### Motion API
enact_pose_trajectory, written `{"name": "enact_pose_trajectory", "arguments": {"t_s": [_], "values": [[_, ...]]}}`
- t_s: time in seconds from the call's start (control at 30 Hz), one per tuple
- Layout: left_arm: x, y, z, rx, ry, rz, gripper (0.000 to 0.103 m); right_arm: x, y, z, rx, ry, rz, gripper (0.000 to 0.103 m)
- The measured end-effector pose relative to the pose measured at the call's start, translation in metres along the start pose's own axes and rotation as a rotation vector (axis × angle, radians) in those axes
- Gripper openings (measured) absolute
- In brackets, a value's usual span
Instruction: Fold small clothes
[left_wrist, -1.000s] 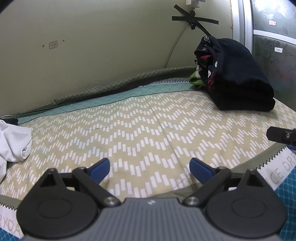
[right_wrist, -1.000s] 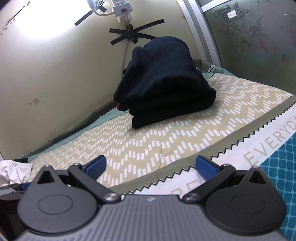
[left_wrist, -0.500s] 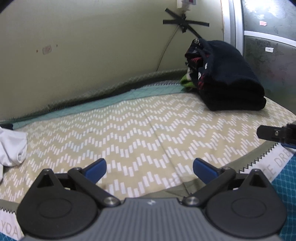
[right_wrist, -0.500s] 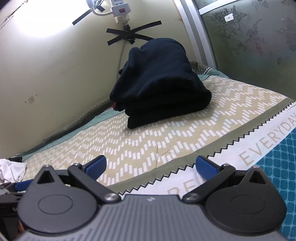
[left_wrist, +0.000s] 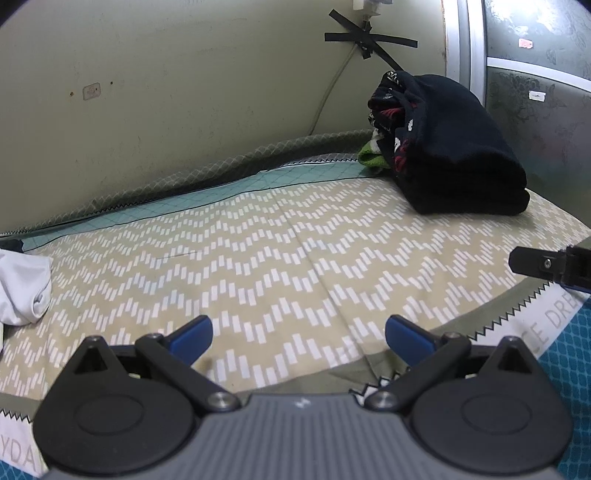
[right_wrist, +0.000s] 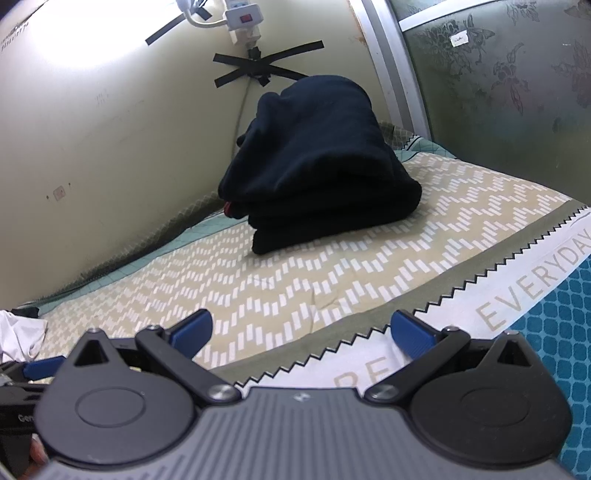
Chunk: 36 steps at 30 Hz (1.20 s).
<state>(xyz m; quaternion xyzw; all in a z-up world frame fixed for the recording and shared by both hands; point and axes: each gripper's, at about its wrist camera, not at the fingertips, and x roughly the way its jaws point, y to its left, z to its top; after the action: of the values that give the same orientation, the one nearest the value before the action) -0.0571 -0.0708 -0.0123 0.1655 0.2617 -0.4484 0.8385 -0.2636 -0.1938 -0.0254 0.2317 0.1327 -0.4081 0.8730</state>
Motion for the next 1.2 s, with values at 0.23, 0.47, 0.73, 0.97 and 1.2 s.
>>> {"name": "enact_pose_trajectory", "arguments": {"t_s": [0.23, 0.47, 0.73, 0.97, 1.2], "values": [[-0.0029, -0.0022, -0.001, 0.017, -0.017, -0.011, 0.103, -0.0011, -0.0006, 0.0002, -0.001, -0.01, -0.004, 0.097], [-0.0036, -0.0036, -0.0014, 0.028, -0.019, -0.012, 0.103, -0.0014, 0.0012, 0.0005, -0.018, -0.024, 0.003, 0.097], [-0.0042, -0.0041, -0.0016, 0.032, -0.021, -0.013, 0.103, -0.0023, 0.0007, 0.0007, -0.014, -0.033, 0.002, 0.097], [-0.0047, -0.0043, -0.0022, 0.04, -0.023, -0.015, 0.103, -0.0043, -0.0003, -0.0003, 0.001, -0.037, -0.004, 0.097], [-0.0046, -0.0049, -0.0017, 0.039, -0.022, -0.014, 0.103, -0.0039, -0.001, 0.0001, 0.005, -0.036, -0.005, 0.097]]}}
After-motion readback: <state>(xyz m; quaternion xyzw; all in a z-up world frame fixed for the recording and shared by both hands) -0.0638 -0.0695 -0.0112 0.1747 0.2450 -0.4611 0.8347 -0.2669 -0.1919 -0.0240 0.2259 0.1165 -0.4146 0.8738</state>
